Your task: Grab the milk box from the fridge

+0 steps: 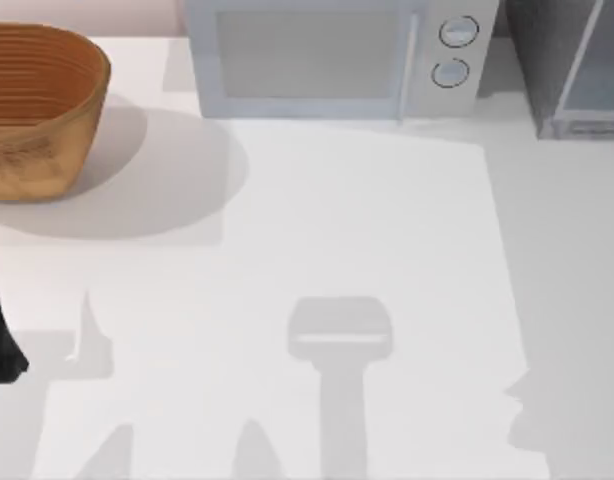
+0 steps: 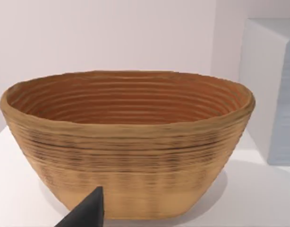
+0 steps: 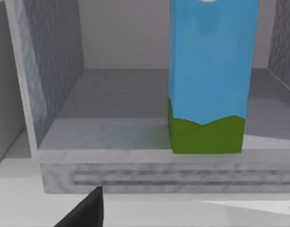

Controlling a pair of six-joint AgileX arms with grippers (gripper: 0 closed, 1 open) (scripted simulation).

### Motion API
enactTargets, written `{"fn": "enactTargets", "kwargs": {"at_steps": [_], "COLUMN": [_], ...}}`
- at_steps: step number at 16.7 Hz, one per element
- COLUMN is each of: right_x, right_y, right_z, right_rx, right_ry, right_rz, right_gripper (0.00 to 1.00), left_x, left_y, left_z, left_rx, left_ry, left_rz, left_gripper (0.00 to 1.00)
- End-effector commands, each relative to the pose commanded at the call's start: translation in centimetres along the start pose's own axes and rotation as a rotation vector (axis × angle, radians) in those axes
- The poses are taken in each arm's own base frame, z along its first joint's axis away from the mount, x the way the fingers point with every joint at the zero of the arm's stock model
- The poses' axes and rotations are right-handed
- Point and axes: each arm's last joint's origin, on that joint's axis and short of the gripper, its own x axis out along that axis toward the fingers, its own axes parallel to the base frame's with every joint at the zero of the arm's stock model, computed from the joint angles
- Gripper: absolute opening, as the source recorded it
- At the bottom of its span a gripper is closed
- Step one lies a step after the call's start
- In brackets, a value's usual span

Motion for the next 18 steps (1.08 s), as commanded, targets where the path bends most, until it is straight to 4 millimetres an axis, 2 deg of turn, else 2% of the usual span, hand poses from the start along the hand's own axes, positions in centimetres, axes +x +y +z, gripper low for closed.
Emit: {"fn": "enactTargets", "kwargs": {"at_steps": [5,13,15,18], "right_x": [0.5,0.8,2.3,6.2], "right_y": [-1.7,-1.8,-2.1,-2.9], "right_z": [-1.8,-2.0,-2.1,-2.0], "right_rx": [-0.006,-0.007,-0.008,-0.014], "right_ry": [-0.017,-0.016,-0.012,-0.016], "right_rz": [0.003,0.005,0.003,-0.003], "right_gripper": [1.0,1.0,1.0,1.0], "left_x": [0.0,0.0,0.0,0.0], "left_y": [0.0,0.0,0.0,0.0], "left_z": [0.0,0.0,0.0,0.0], "left_rx": [0.0,0.0,0.0,0.0], "left_ry": [0.0,0.0,0.0,0.0], "left_rz": [0.0,0.0,0.0,0.0], "left_gripper": [1.0,1.0,1.0,1.0]}}
